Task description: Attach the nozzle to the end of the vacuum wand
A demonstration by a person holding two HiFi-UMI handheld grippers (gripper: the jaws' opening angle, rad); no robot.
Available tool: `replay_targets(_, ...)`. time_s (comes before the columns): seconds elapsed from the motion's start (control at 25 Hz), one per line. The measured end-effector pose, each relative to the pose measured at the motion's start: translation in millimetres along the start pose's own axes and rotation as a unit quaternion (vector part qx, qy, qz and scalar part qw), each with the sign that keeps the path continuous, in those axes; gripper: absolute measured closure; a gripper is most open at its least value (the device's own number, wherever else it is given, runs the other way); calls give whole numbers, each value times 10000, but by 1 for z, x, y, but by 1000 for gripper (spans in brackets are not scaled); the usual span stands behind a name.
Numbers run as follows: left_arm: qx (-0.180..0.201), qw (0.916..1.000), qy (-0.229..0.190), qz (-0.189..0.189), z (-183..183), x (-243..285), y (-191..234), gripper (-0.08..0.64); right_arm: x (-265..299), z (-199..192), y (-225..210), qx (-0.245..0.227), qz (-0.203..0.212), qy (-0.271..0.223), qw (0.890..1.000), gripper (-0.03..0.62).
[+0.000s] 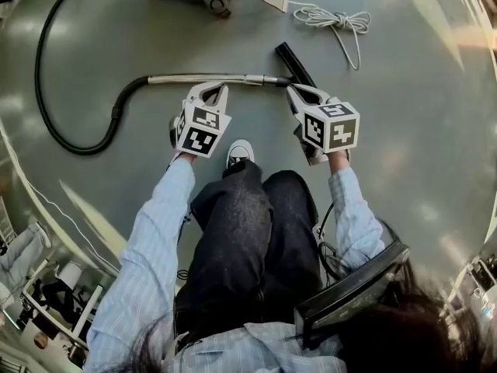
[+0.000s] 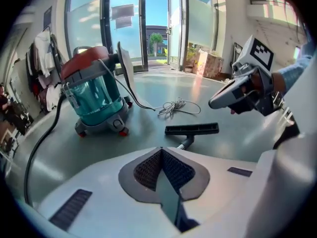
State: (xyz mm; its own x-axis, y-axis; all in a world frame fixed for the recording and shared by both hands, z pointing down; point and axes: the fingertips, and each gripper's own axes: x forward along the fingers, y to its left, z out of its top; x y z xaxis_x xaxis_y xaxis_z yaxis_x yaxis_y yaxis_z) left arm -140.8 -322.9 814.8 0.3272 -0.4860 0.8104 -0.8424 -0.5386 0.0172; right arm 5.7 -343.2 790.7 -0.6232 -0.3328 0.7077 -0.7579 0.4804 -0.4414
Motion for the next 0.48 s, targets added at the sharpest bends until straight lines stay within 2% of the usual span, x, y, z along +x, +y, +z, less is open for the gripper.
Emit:
replay_targets(0.12, -248, 9997, -66, -13, 10, -42, -9, 555, -23, 8, 34, 102, 91, 111, 9998, 583)
replay_targets(0.24, -352, 9993, 53, -77, 11, -94, -25, 555, -60, 12, 72, 49, 91, 328, 9994, 583)
replay_targets(0.48, -860, 9961, 201, -57, 26, -239, -70, 555, -177, 28, 157, -54, 83, 699, 9975, 583)
